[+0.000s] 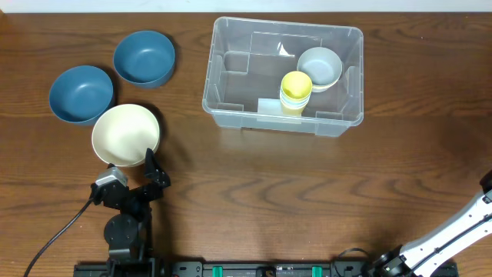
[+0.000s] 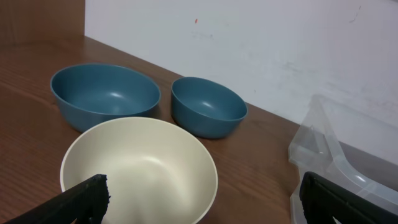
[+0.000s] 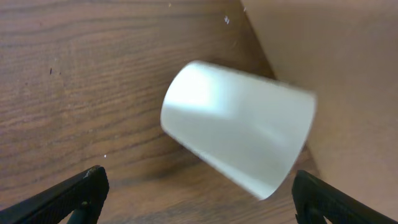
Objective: Pack container
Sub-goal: 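Reach the right gripper down to the white cup and grasp it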
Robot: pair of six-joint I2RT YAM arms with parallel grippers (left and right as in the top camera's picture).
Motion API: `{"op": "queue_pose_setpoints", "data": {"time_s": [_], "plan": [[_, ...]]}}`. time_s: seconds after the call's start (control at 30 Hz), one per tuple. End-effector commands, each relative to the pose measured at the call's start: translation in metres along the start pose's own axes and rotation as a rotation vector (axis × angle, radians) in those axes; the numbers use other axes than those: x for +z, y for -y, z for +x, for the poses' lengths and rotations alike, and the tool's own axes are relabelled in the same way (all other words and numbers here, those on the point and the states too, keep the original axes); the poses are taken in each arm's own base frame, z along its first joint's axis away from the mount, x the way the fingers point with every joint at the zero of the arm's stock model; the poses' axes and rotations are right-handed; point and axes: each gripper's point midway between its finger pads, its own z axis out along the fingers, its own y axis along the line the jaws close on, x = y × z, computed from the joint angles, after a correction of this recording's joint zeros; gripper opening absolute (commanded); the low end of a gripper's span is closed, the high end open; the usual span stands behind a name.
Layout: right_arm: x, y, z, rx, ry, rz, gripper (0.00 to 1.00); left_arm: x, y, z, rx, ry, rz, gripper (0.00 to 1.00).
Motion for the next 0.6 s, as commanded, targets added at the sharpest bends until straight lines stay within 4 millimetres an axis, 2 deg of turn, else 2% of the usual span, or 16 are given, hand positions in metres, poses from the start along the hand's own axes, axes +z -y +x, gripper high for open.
{"op": "queue_pose_setpoints", "data": {"time_s": [0.0, 0.2, 0.33, 0.57], "plan": [[-0.001, 0.008, -0.004, -0.031, -0.004, 0.038, 0.96, 0.001, -0.009, 0.016, 0.017, -0.041, -0.033, 0.98], [-0.006, 0.029, -0.001, -0.02, -0.002, 0.095, 0.96, 0.001, -0.009, 0.016, 0.017, -0.041, -0.033, 0.98], [-0.008, 0.035, -0.002, -0.015, 0.019, 0.093, 0.93, 0.001, -0.009, 0.016, 0.017, -0.041, -0.033, 0.98], [0.016, 0.03, 0.019, 0.042, 0.009, 0.045, 0.91, 0.001, -0.009, 0.016, 0.017, -0.041, -0.033, 0.98]]}}
